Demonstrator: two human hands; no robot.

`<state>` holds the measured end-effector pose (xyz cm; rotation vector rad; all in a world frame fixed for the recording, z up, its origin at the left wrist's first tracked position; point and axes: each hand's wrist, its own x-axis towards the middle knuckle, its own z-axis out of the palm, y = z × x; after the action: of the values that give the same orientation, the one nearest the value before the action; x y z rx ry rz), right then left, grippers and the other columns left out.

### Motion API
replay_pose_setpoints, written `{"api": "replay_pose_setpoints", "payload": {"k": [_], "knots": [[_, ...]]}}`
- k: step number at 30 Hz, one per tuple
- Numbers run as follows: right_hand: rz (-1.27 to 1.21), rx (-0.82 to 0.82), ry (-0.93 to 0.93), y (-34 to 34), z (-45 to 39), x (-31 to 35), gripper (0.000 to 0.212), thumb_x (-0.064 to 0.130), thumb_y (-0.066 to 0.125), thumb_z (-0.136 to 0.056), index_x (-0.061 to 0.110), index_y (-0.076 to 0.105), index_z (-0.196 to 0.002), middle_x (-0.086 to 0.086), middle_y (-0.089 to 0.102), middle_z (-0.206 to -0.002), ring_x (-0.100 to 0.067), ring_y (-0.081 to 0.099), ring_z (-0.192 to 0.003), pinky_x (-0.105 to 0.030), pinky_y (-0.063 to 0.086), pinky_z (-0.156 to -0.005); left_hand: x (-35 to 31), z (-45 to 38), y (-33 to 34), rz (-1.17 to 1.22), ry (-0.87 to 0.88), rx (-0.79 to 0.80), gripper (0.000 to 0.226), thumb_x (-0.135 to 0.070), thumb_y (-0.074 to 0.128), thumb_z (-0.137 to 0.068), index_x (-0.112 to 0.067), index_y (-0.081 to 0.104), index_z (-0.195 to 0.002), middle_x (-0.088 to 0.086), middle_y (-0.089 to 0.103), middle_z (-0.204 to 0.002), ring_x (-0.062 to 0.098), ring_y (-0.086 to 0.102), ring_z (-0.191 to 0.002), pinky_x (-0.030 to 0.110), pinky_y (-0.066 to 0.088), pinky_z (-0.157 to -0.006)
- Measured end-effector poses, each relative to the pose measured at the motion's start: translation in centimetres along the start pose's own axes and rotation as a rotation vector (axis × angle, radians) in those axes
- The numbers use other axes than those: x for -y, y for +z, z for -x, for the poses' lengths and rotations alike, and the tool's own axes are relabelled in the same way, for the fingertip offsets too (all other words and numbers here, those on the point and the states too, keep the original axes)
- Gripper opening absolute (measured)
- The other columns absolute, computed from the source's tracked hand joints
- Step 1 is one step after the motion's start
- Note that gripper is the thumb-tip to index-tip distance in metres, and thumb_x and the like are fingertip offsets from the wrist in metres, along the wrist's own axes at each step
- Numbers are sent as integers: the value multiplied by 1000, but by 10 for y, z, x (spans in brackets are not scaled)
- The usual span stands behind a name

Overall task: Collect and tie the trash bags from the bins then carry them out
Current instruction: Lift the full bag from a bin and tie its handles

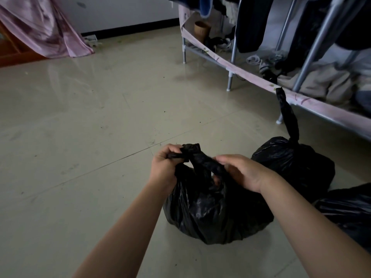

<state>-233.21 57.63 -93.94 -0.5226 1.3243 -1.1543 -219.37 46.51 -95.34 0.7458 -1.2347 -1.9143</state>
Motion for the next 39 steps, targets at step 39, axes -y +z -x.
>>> {"api": "replay_pose_setpoints", "payload": {"k": [39], "knots": [[-173, -761, -54, -82, 22, -57, 43, 23, 44, -95, 19, 24, -57, 5, 19, -19, -3, 15, -16, -3, 14, -31, 45, 28, -62, -1128, -52, -48, 45, -5, 45, -91, -20, 32, -51, 25, 56, -64, 28, 53, -67, 30, 18, -52]]}}
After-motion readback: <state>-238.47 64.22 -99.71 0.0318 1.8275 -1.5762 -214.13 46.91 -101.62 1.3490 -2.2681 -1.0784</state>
